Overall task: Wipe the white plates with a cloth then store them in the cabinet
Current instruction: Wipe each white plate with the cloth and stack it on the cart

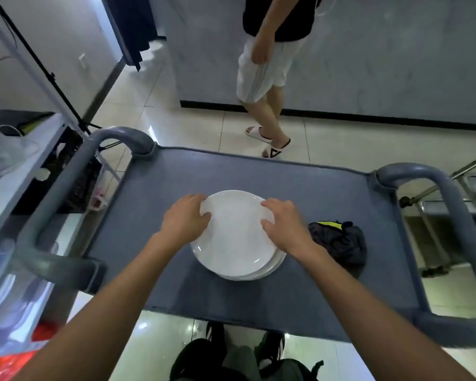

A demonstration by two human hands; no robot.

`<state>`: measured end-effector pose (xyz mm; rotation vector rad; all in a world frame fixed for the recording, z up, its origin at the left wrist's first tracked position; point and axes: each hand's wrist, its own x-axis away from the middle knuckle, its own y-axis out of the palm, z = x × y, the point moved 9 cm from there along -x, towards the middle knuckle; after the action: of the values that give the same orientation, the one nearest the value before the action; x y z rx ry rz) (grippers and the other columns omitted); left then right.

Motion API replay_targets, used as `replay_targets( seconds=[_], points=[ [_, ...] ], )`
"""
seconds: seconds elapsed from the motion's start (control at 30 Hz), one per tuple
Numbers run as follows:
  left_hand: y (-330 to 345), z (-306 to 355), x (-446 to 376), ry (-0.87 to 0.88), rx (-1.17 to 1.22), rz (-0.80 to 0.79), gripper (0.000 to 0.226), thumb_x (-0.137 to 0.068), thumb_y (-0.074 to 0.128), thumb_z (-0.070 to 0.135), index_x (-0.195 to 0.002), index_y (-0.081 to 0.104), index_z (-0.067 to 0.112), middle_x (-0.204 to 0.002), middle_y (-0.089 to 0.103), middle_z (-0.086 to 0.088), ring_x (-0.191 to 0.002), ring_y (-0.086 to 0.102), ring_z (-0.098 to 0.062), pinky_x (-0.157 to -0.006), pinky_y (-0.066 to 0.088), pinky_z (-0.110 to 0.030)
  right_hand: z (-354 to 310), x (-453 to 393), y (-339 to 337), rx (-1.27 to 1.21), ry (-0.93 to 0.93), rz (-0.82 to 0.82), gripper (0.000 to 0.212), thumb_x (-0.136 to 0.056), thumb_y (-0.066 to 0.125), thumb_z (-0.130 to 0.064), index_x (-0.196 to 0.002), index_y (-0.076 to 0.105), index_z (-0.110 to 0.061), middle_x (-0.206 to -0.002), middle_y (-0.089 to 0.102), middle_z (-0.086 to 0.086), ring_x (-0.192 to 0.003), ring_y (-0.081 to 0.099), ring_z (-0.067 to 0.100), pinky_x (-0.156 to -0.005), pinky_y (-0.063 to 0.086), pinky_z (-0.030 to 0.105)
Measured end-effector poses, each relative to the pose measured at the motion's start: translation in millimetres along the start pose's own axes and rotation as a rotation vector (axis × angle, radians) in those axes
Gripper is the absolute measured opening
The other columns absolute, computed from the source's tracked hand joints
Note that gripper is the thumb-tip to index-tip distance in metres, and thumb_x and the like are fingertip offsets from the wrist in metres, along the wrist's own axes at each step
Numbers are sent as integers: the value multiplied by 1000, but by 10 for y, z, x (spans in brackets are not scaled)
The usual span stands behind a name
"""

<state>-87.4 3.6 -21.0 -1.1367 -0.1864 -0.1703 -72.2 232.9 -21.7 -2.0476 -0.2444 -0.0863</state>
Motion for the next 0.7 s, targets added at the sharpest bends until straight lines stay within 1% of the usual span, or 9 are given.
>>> replay_targets(
  seconds=[0.17, 0.23, 0.4, 0.43, 0.5, 0.53, 0.57, 0.63, 0.7],
  points=[
    [21, -75, 5, -52, 50, 33, 29, -91, 59, 34, -119, 62, 26, -117, 61, 2, -105, 58, -30, -87, 50, -44, 25, 71, -2, 81, 30, 52, 44, -95, 59, -22, -138, 55, -19, -141, 55, -6, -122, 44, 26, -104, 39, 40],
    [41, -128, -1, -84, 109, 49, 25, -89, 62, 34, -113, 64, 25, -112, 62, 1, -101, 59, -30, -85, 51, -43, 21, 103, 26, 105, 28, 77, 43, -96, 57, -22, -138, 54, -19, -145, 51, -7, -125, 41, 25, -105, 37, 40],
    [82, -232, -53, -145, 263, 40, 20, -87, 70, 32, -102, 65, 21, -101, 66, 2, -93, 61, -25, -78, 47, -34, -19, 172, 111, 152, 26, 116, 40, -99, 53, -23, -139, 55, -20, -153, 43, -4, -127, 38, 26, -104, 31, 40],
    [87, -236, -66, -149, 278, 26, 19, -86, 70, 31, -101, 64, 20, -100, 66, 2, -93, 61, -25, -77, 48, -34, -25, 184, 125, 166, 30, 122, 40, -99, 51, -23, -139, 54, -20, -154, 41, -4, -128, 37, 26, -102, 30, 40],
    [100, -241, -82, -163, 302, -13, 19, -86, 70, 29, -98, 63, 17, -98, 66, -1, -91, 63, -25, -75, 56, -39, -40, 201, 143, 184, 37, 136, 40, -100, 49, -23, -139, 53, -21, -155, 39, -3, -129, 36, 26, -101, 27, 38],
    [103, -247, -89, -171, 319, -31, 18, -86, 70, 28, -96, 62, 15, -95, 65, -1, -88, 63, -25, -70, 58, -41, -44, 206, 153, 183, 43, 142, 40, -100, 49, -23, -139, 53, -21, -156, 38, -3, -129, 36, 26, -101, 26, 37],
    [110, -246, -93, -178, 348, -50, 16, -86, 70, 26, -93, 62, 15, -93, 64, -2, -84, 63, -23, -62, 59, -40, -53, 213, 160, 181, 47, 148, 39, -100, 49, -22, -139, 53, -20, -156, 38, -2, -128, 37, 27, -101, 26, 37],
    [106, -234, -105, -175, 411, -79, 10, -87, 69, 22, -86, 61, 16, -89, 64, -2, -76, 64, -20, -46, 53, -31, -75, 227, 165, 153, 51, 167, 39, -99, 50, -20, -138, 55, -18, -155, 40, 0, -126, 39, 28, -100, 27, 35],
    [90, -201, -117, -159, 452, -117, 11, -89, 68, 19, -81, 60, 19, -87, 66, -4, -72, 65, -19, -41, 48, -25, -90, 243, 155, 99, 54, 194, 40, -97, 53, -16, -137, 56, -15, -153, 42, 3, -123, 40, 30, -102, 27, 32]
  ],
)
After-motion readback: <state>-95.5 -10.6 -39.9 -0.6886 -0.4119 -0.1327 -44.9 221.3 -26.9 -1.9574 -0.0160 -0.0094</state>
